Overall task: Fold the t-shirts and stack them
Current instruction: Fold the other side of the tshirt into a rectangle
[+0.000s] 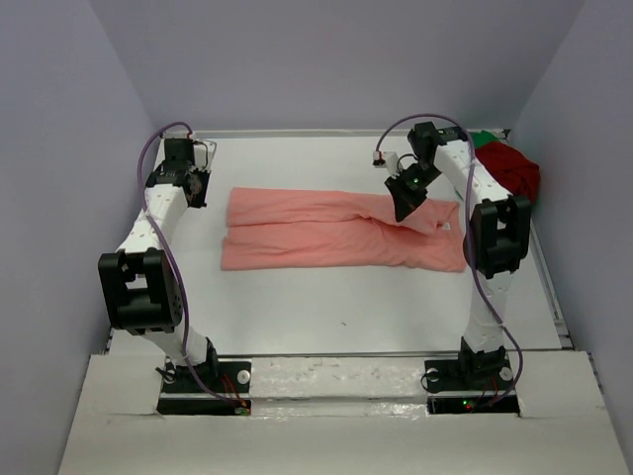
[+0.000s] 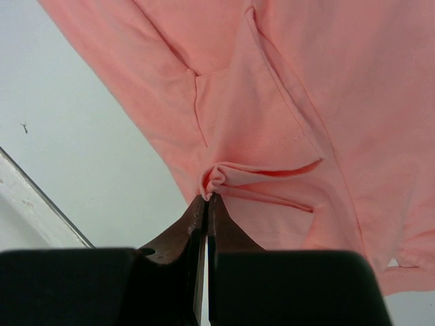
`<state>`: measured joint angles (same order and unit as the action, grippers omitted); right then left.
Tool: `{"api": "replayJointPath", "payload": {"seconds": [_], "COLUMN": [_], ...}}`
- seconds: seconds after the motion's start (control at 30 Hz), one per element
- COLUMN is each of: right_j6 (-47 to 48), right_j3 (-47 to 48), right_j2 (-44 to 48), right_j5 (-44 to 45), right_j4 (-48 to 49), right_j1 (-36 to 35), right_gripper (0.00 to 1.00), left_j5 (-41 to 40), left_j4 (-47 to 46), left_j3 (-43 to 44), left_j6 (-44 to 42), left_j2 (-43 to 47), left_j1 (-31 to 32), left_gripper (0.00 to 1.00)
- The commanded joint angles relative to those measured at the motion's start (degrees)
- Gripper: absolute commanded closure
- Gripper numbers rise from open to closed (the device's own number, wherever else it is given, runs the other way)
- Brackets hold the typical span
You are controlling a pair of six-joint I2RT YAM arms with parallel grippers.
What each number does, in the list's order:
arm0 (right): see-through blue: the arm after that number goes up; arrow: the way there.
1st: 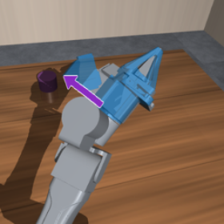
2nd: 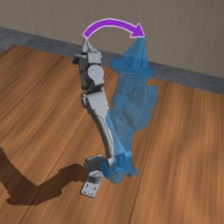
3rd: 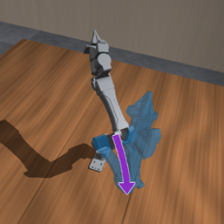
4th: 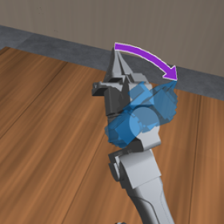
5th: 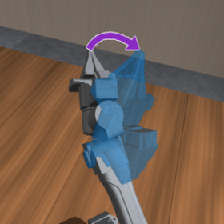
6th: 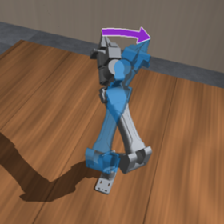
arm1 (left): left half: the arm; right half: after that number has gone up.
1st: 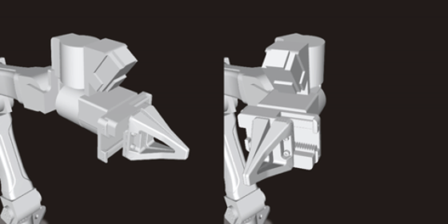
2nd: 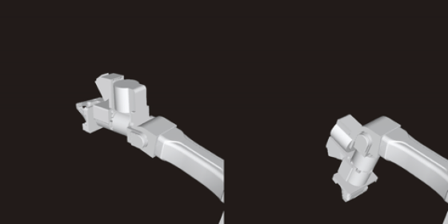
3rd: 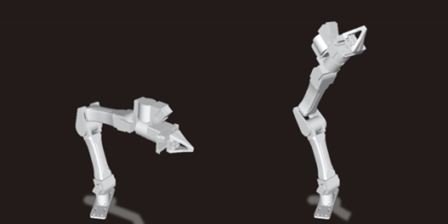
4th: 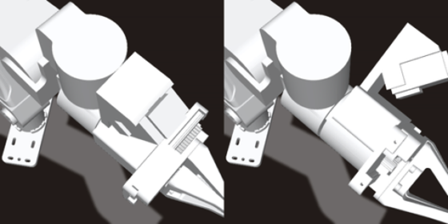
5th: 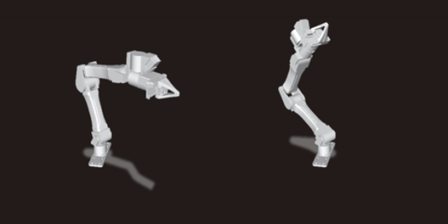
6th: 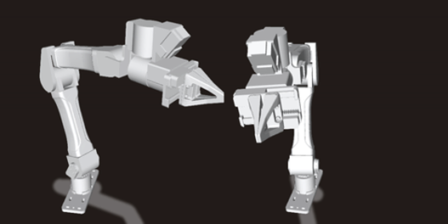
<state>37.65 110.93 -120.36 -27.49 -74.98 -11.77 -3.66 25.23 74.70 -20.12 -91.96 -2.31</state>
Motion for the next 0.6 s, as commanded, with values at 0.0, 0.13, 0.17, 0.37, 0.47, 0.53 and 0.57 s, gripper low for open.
{"api": "replayJointPath", "payload": {"seconds": [0.0, 0.13, 0.17, 0.37, 0.47, 0.53, 0.57], "right_j6": [1.37, 2.08, 2.51, 3.39, 3.75, 3.92, 4.01], "right_j3": [-0.54, -3.96, -4.58, -7.84, -7.93, -6.61, -5.74], "right_j2": [3.28, 2.85, 2.67, 2.41, 2.58, 3.19, 3.28], "right_j5": [-1.78, 0.32, 0.76, 3.05, 3.32, 2.18, 1.91], "right_j4": [-4.3, -3.86, -4.03, -3.68, -4.47, -4.74, -5.35], "right_j1": [-0.97, -0.97, -0.97, -0.97, -0.97, -0.97, -0.97], "right_gripper": [1.0, 1.0, 1.0, 0.48, 0.23, 0.2, 0.2], "left_j5": [0.67, 1.2, 1.11, 1.82, 1.73, 1.73, 1.73], "left_j4": [0.96, 0.96, 0.96, 1.22, 1.48, 1.48, 1.48], "left_j3": [1.77, 1.07, 0.98, 0.63, 0.71, 0.8, 0.89], "left_j6": [-0.36, -0.53, -0.53, -0.8, -0.8, -0.8, -0.8], "left_j2": [1.87, 2.4, 2.49, 2.49, 2.4, 2.49, 2.49], "left_j1": [0.37, 0.46, 0.55, 0.72, 0.99, 1.16, 1.25], "left_gripper": [0.78, 0.77, 0.77, 0.72, 0.7, 0.7, 0.7]}}
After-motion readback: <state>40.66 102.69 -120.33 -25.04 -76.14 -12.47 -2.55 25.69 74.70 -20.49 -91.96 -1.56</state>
